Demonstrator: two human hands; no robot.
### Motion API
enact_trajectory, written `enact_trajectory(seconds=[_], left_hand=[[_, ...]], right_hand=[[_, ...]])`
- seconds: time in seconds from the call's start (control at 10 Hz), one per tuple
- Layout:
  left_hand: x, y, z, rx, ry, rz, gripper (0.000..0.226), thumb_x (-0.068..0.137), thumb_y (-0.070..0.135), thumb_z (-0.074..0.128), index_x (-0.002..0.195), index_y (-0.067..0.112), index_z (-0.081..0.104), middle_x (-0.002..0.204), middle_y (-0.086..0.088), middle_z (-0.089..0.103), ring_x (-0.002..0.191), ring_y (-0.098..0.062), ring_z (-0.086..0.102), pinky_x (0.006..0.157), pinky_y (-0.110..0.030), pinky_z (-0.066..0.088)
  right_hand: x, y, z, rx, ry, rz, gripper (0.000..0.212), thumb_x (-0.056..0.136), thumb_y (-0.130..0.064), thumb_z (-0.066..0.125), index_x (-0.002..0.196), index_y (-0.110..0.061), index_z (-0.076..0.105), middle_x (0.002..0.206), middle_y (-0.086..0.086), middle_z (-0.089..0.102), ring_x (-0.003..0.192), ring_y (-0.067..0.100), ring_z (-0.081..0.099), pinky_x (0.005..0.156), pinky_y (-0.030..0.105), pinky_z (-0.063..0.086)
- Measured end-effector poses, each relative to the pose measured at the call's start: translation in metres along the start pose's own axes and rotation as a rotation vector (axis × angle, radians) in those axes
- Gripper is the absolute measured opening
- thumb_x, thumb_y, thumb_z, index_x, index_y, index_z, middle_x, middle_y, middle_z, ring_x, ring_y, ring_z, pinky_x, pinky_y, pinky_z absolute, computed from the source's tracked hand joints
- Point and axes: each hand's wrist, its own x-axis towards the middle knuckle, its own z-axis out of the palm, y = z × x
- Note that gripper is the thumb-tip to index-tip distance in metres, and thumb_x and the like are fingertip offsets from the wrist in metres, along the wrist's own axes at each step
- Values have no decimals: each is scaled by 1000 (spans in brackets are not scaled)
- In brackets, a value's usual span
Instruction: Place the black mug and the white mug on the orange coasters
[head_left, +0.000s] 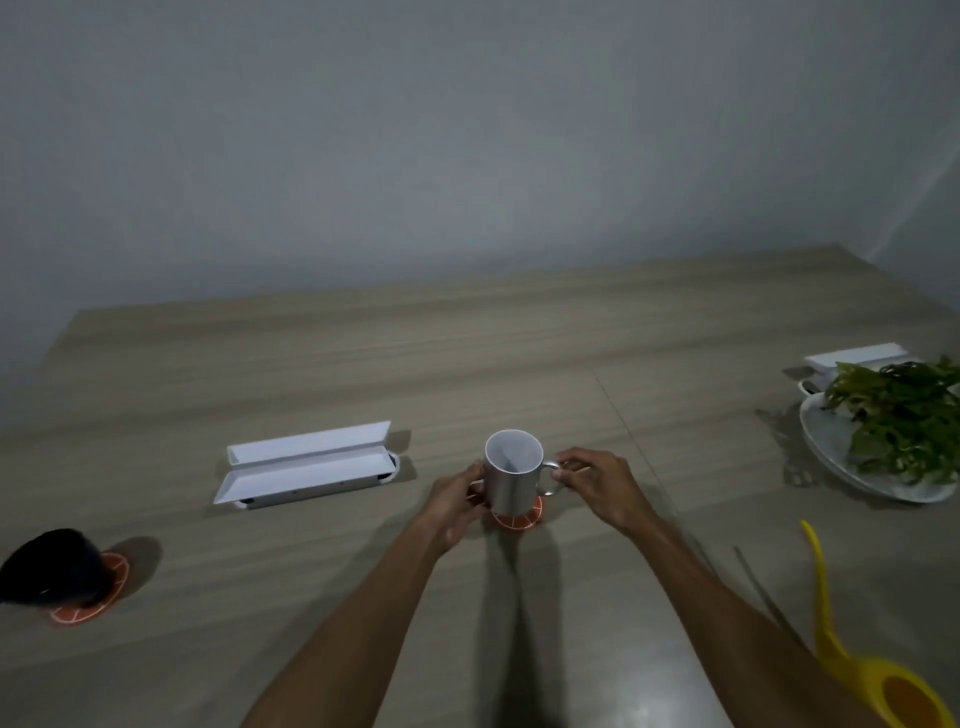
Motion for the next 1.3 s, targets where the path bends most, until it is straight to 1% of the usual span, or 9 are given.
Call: enact_trajectory(seconds=[0.1, 0.3, 0.4, 0.6, 0.9, 1.0, 1.1, 1.2, 1.3], left_hand=[[33, -17, 1, 49, 18, -12, 37, 95, 18, 57, 122, -6, 62, 105, -18, 60, 94, -28, 58, 75, -32, 52], [64, -40, -2, 93, 68, -25, 20, 98, 12, 46, 102, 8, 65, 98, -14, 55, 91, -20, 51, 75, -26, 43], [69, -46, -2, 158, 64, -31, 22, 98, 9, 42, 103, 7, 64, 99, -12, 58, 93, -19, 53, 76, -25, 44], [74, -47, 0, 297, 35, -17, 24, 98, 4, 41, 98, 8, 65, 102, -12, 61, 91, -17, 56, 77, -23, 47], [80, -58, 2, 341, 99, 17, 32, 99, 8, 43, 117, -5, 66, 101, -12, 66, 92, -21, 61, 77, -27, 52], [78, -55, 4, 364, 107, 30, 31, 100, 10, 44, 115, -5, 67, 97, -12, 67, 88, -22, 61, 75, -28, 51], [74, -52, 5, 394, 93, 59, 27, 99, 8, 43, 98, 1, 69, 85, -11, 65, 77, -22, 61, 69, -23, 51], [56, -39, 3, 393, 106, 71, 28, 98, 8, 44, 79, 14, 62, 75, -4, 62, 70, -15, 59, 61, -17, 46], [36, -29, -7, 447, 140, 111, 16, 99, 17, 47, 96, 16, 63, 95, -6, 59, 92, -18, 53, 81, -30, 41]], right_hand=[[21, 32, 5, 11, -2, 22, 12, 79, -16, 76, 89, -24, 74, 80, -8, 73, 74, -8, 67, 72, 7, 50], [45, 76, 26, 31, -58, 67, 22, 75, -14, 79, 78, -34, 71, 72, -28, 71, 72, -8, 66, 74, 13, 53], [48, 86, 30, 39, -78, 89, 29, 74, -10, 79, 77, -38, 71, 73, -22, 73, 76, -3, 69, 77, 18, 55], [53, 94, 27, 47, -82, 92, 21, 74, -9, 78, 84, -27, 74, 84, -1, 77, 85, 13, 73, 82, 29, 57], [46, 99, 28, 78, -90, 142, 21, 75, -6, 79, 95, -10, 77, 91, 3, 77, 90, 12, 72, 86, 23, 56], [47, 98, 28, 98, -118, 166, 22, 75, -5, 78, 96, -11, 76, 95, 3, 77, 93, 12, 72, 91, 26, 55], [47, 97, 26, 113, -153, 197, 28, 78, -3, 75, 104, -14, 72, 103, 7, 74, 98, 17, 71, 92, 28, 54], [43, 82, 19, 41, -131, 174, 35, 84, -8, 69, 116, -21, 67, 107, 6, 70, 102, 15, 67, 84, 20, 48], [41, 57, 11, 6, -52, 117, 35, 87, -15, 64, 119, -28, 64, 111, 4, 70, 106, 14, 64, 90, 26, 49]])
